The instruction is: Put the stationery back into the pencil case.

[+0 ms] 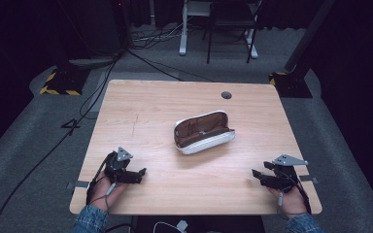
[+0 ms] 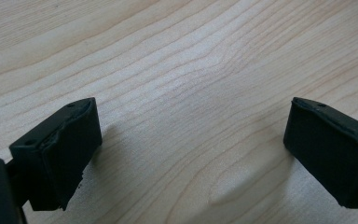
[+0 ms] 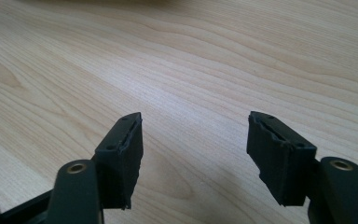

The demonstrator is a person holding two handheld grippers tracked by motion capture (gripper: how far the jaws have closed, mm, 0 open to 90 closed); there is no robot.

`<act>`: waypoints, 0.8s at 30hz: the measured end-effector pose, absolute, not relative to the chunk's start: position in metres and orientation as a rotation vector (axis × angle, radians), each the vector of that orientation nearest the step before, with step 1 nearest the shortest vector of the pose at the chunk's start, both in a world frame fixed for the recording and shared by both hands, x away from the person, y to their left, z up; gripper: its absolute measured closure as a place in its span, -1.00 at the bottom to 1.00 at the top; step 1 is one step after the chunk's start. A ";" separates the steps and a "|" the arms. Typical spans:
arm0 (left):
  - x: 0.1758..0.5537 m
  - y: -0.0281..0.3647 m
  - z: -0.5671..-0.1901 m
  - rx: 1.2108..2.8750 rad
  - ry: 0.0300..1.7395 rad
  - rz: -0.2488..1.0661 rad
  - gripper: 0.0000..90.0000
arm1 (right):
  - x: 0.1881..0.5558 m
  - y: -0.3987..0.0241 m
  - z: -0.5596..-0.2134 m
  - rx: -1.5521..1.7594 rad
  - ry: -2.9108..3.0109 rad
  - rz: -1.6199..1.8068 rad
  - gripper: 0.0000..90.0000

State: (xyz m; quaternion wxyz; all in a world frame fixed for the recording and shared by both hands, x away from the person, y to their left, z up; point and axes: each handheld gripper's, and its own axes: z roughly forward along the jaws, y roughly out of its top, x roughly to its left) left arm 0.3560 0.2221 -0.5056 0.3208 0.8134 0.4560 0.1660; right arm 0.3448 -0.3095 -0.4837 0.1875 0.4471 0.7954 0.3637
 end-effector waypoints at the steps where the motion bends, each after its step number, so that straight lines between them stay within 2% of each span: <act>1: 0.356 0.222 -0.506 2.137 1.198 0.436 -0.90 | 0.345 -0.309 -0.485 1.263 2.238 1.030 -0.20; 11: 0.356 0.222 -0.506 2.137 1.198 0.435 -0.90 | 0.347 -0.309 -0.493 1.242 2.253 1.002 -0.27; 13: 0.356 0.222 -0.506 2.137 1.198 0.436 -0.90 | 0.349 -0.309 -0.497 1.246 2.268 0.965 -0.33; 16: 0.356 0.222 -0.506 2.138 1.198 0.436 -0.90 | 0.350 -0.308 -0.503 1.230 2.251 0.981 -0.56; 19: 0.356 0.222 -0.506 2.137 1.198 0.436 -0.90 | 0.353 -0.309 -0.505 1.221 2.261 0.983 -0.70; 24: 0.356 0.222 -0.506 2.137 1.198 0.436 -0.90 | 0.354 -0.309 -0.505 1.221 2.263 0.983 -0.71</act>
